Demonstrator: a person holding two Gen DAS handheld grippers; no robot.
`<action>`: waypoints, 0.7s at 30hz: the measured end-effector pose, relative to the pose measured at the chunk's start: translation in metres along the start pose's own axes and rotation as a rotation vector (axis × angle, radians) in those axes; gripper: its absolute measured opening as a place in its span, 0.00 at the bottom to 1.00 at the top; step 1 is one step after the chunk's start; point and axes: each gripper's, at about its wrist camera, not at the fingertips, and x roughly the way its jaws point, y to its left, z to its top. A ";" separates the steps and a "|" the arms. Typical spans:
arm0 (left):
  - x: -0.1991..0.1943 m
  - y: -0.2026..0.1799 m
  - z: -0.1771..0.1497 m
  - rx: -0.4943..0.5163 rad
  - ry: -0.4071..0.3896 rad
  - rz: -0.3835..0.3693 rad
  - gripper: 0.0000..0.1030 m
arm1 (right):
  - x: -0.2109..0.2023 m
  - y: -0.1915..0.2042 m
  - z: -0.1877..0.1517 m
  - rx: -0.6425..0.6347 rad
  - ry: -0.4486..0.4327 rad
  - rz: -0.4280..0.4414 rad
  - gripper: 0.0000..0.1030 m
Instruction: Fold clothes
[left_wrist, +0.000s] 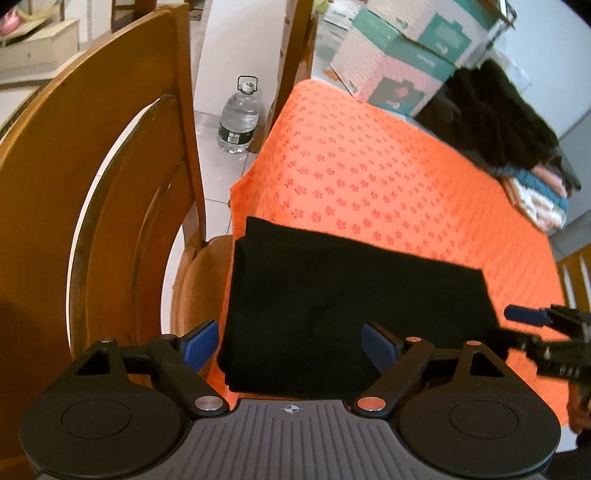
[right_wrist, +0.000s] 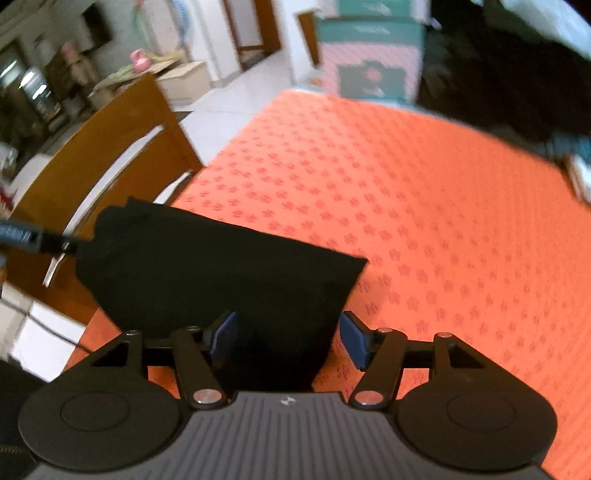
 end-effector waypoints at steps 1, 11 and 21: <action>-0.002 0.000 0.001 -0.010 -0.003 -0.005 0.83 | -0.003 0.006 0.002 -0.034 -0.006 -0.002 0.65; -0.029 0.006 0.004 -0.138 -0.037 -0.036 0.83 | -0.006 0.080 0.026 -0.358 -0.016 0.093 0.66; -0.034 0.029 0.004 -0.250 -0.030 -0.025 0.84 | 0.032 0.153 0.031 -0.577 0.036 0.223 0.66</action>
